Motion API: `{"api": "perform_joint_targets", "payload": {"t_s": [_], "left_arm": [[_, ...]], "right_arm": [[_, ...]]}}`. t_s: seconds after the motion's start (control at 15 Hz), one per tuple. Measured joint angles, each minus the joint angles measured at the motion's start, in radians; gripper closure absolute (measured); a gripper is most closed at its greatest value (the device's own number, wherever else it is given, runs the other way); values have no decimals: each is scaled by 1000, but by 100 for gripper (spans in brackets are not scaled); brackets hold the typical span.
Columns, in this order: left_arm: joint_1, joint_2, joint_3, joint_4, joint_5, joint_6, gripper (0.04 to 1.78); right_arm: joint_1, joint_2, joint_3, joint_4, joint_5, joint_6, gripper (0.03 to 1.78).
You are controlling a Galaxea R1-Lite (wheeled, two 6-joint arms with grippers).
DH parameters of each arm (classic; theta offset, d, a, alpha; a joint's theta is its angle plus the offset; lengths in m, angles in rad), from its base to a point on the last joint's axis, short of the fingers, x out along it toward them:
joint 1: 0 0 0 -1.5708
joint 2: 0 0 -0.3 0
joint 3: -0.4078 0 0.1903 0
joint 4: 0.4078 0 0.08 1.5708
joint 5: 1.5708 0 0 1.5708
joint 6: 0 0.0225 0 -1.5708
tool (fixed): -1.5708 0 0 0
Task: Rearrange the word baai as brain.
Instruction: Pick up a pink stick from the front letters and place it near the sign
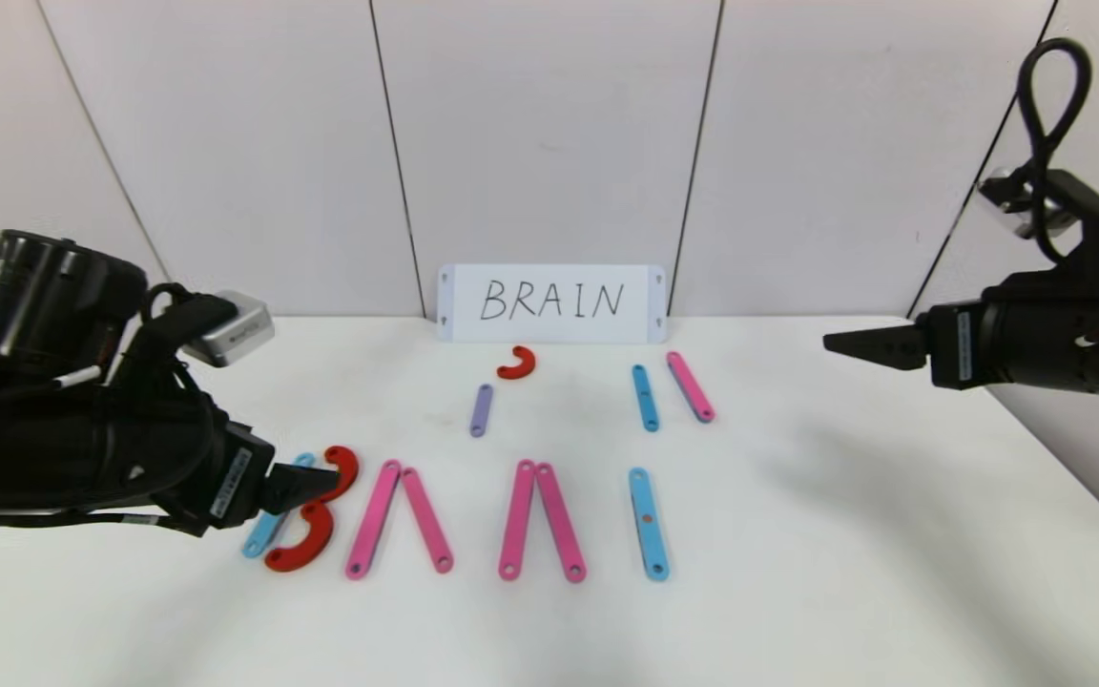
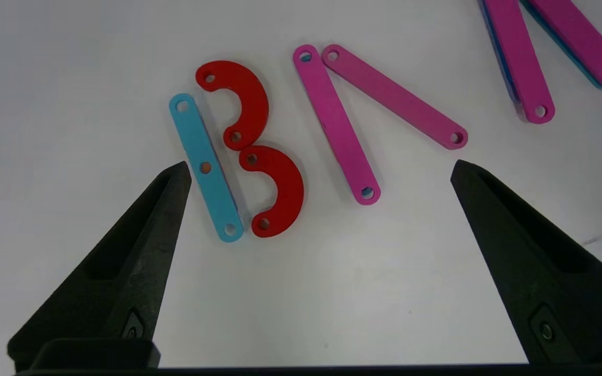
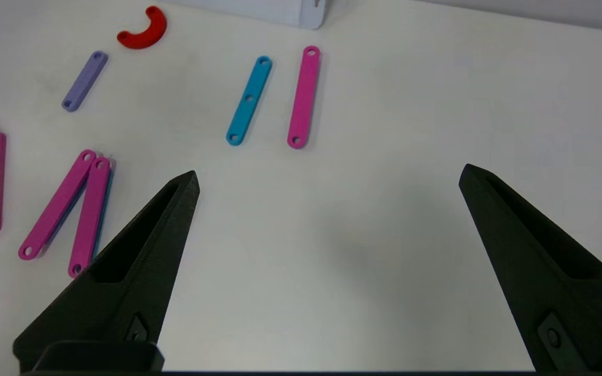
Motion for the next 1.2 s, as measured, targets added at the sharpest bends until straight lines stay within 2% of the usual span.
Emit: {"api": "perform_joint_targets", "payload": {"t_s": [0.13, 0.6, 0.87, 1.2], "left_arm": [[-21, 63, -2, 1, 3, -1, 8], [-73, 255, -29, -5, 8, -18, 8], [-109, 309, -40, -10, 9, -49, 8], [-115, 349, -42, -10, 11, -64, 8]], "right_arm": [[3, 48, -3, -3, 23, 0, 7], [5, 98, -6, -3, 27, -2, 7], [3, 106, -6, -2, 27, -1, 7], [1, 108, -5, 0, 27, 0, 7]]}}
